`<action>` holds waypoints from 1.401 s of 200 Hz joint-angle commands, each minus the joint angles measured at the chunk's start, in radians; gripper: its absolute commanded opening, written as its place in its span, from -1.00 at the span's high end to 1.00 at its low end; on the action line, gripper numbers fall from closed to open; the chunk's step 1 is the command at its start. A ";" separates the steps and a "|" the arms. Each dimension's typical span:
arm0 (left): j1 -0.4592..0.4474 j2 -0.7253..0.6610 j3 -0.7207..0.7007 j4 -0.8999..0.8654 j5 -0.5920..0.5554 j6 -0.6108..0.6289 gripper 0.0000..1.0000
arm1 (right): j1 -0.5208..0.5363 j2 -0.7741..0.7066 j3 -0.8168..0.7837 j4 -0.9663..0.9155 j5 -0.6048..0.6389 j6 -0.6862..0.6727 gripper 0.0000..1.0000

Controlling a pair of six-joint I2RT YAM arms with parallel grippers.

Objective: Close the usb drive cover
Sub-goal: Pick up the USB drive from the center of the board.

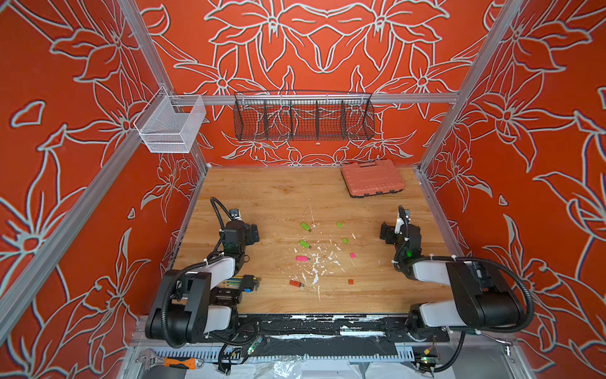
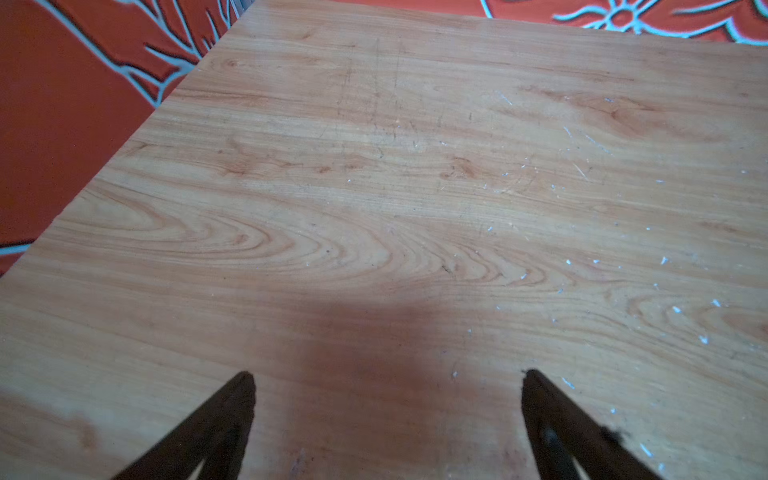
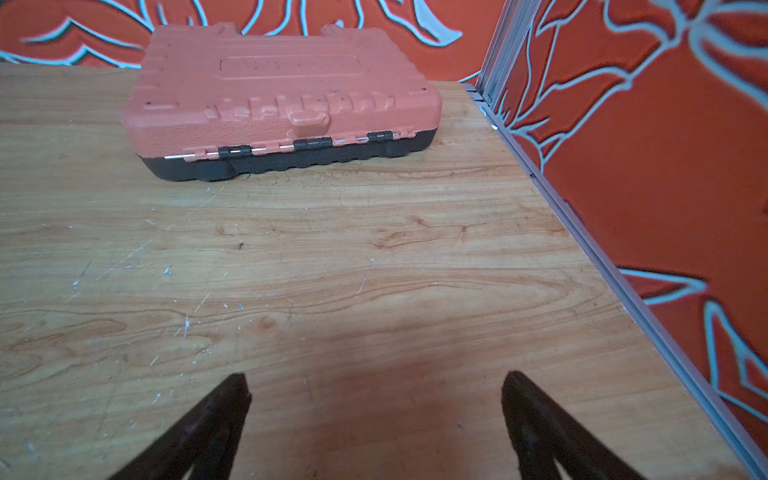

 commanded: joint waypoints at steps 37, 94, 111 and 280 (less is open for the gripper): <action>0.008 0.004 0.017 0.022 0.004 0.011 -0.94 | -0.004 0.010 0.029 0.022 0.016 -0.019 -0.95; 0.007 0.005 0.018 0.020 0.005 0.011 -0.94 | -0.003 0.011 0.030 0.021 0.016 -0.020 -0.94; 0.007 0.005 0.018 0.020 0.005 0.011 -0.94 | -0.004 0.010 0.029 0.021 0.015 -0.019 -0.94; -0.570 -0.321 0.314 -0.859 0.474 -0.255 -0.95 | 0.026 -0.589 0.277 -1.152 -0.255 0.347 -0.81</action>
